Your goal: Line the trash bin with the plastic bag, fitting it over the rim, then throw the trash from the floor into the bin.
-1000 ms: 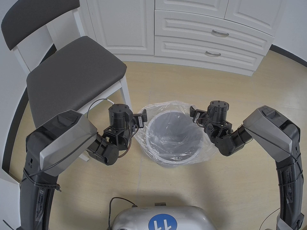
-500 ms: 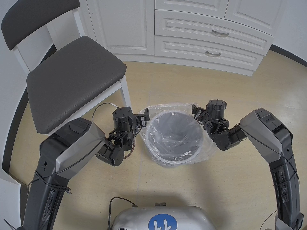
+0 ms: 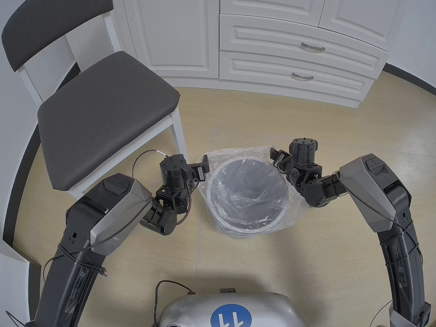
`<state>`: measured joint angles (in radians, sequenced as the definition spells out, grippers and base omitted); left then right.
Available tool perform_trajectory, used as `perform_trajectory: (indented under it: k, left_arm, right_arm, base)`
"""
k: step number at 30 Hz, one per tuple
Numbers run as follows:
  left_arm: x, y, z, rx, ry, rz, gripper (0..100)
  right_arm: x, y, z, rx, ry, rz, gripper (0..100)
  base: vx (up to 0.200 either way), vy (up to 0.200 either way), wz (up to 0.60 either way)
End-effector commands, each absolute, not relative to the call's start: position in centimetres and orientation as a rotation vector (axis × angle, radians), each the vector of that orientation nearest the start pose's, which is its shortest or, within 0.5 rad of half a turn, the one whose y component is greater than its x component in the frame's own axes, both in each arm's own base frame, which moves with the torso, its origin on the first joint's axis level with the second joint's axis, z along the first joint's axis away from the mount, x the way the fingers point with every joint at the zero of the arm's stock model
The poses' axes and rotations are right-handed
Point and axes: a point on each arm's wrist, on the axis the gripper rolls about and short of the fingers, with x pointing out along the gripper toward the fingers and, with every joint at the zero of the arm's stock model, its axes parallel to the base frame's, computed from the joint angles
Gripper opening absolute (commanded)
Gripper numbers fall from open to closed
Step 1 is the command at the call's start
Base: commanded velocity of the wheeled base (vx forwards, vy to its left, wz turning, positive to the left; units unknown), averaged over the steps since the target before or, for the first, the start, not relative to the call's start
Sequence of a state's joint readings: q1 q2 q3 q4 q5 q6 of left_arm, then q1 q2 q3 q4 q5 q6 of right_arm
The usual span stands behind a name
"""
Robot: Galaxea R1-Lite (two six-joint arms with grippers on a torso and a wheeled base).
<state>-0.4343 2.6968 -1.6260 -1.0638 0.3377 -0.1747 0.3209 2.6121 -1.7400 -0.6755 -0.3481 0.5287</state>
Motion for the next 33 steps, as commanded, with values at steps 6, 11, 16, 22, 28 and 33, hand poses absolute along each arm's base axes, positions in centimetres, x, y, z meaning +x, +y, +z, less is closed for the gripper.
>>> perform_trajectory:
  k: [6, 11, 16, 22, 28, 33]
  left_arm:
    - [47.3, -21.0, -0.6, -0.143, 0.082, -0.087, 100]
    - [47.0, -20.9, -0.5, -0.138, 0.093, -0.086, 100]
    - [46.6, -20.7, 0.9, -0.141, 0.086, -0.088, 100]
    - [44.3, -19.6, 4.3, -0.129, 0.102, -0.105, 100]
    - [41.9, -18.6, 5.2, -0.089, 0.216, -0.187, 100]
    - [41.8, -18.6, 4.7, -0.078, 0.244, -0.188, 100]
  right_arm:
    - [50.6, 15.6, 3.9, 0.453, 0.201, -0.081, 100]
    - [50.5, 15.5, 3.8, 0.447, 0.221, -0.087, 100]
    - [50.4, 15.0, 5.2, 0.455, 0.200, -0.089, 100]
    - [48.4, 14.3, 7.7, 0.444, 0.227, -0.044, 100]
    - [44.9, 13.6, 8.8, 0.294, 0.326, 0.019, 100]
    - [43.8, 13.2, 7.7, 0.182, 0.376, 0.023, 100]
  base:
    - [0.000, 0.000, 0.00]
    - [0.000, 0.000, 0.00]
    - [0.000, 0.000, 0.00]
    - [0.000, 0.000, 0.00]
    - [0.000, 0.000, 0.00]
    - [0.000, 0.000, 0.00]
